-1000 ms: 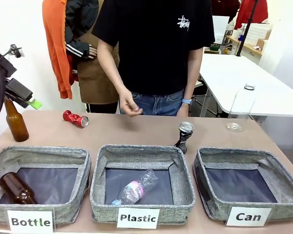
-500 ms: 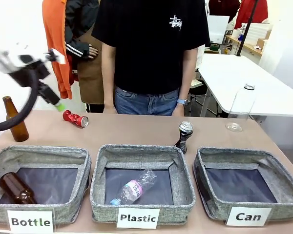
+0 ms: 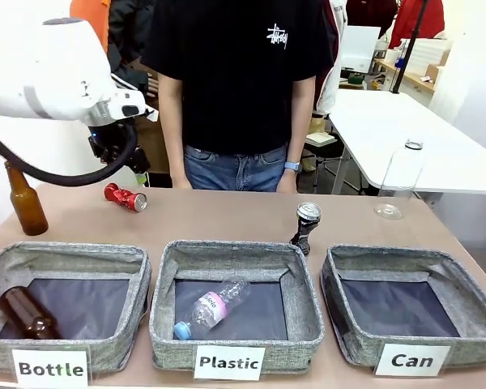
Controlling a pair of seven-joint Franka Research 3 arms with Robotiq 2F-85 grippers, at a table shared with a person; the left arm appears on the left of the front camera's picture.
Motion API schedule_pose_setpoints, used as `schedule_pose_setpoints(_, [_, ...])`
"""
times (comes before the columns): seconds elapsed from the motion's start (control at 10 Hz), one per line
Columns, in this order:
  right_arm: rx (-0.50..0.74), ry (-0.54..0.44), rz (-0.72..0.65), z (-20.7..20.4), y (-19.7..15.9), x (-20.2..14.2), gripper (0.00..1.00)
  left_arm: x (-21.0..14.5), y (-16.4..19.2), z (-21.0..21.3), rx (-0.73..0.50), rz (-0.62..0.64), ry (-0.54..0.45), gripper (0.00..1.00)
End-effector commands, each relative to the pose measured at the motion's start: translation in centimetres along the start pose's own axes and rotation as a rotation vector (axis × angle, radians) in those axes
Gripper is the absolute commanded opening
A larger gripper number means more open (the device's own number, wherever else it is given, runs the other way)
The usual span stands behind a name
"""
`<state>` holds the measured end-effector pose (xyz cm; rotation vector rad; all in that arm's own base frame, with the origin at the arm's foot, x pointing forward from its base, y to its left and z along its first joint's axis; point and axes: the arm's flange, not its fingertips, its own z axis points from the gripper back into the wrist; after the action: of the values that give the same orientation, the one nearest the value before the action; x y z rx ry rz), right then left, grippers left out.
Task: Sort the can waste into the basket.
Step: Pick up the can waste from the table and place it in the right Fabric basket.
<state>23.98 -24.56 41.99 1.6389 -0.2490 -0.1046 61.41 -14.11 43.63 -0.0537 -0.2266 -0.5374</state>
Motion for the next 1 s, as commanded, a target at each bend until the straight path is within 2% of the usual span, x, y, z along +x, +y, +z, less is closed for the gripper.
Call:
schedule_pose_setpoints(0.0, [0.002,0.012,0.004,0.3,0.3,-0.3,1.0,3.0,1.8,-0.5,-0.011,0.164,0.032,1.0])
schedule_pose_setpoints(0.1, [0.002,0.012,0.004,0.3,0.3,-0.3,1.0,3.7,3.0,-1.0,0.018,0.253,0.01,1.0])
schedule_pose_setpoints(0.2, [0.002,0.012,0.004,0.3,0.3,-0.3,1.0,4.3,3.9,-1.6,0.011,0.284,-0.015,1.0])
schedule_pose_setpoints(0.3, [0.002,0.012,0.004,0.3,0.3,-0.3,1.0,4.9,4.4,-1.6,0.009,0.46,-0.077,1.0])
schedule_pose_setpoints(0.4, [0.002,0.012,0.004,0.3,0.3,-0.3,1.0,3.0,3.4,-1.7,-0.005,0.231,0.012,1.0])
schedule_pose_setpoints(0.7, [0.002,0.012,0.004,0.3,0.3,-0.3,1.0,3.0,3.4,-1.7,-0.005,0.231,0.012,1.0])
schedule_pose_setpoints(0.8, [0.002,0.012,0.004,0.3,0.3,-0.3,1.0,4.0,3.6,-2.2,-0.011,0.276,0.0,1.0])
schedule_pose_setpoints(0.9, [0.002,0.012,0.004,0.3,0.3,-0.3,1.0,5.6,4.5,-2.5,-0.059,0.084,0.062,1.0])
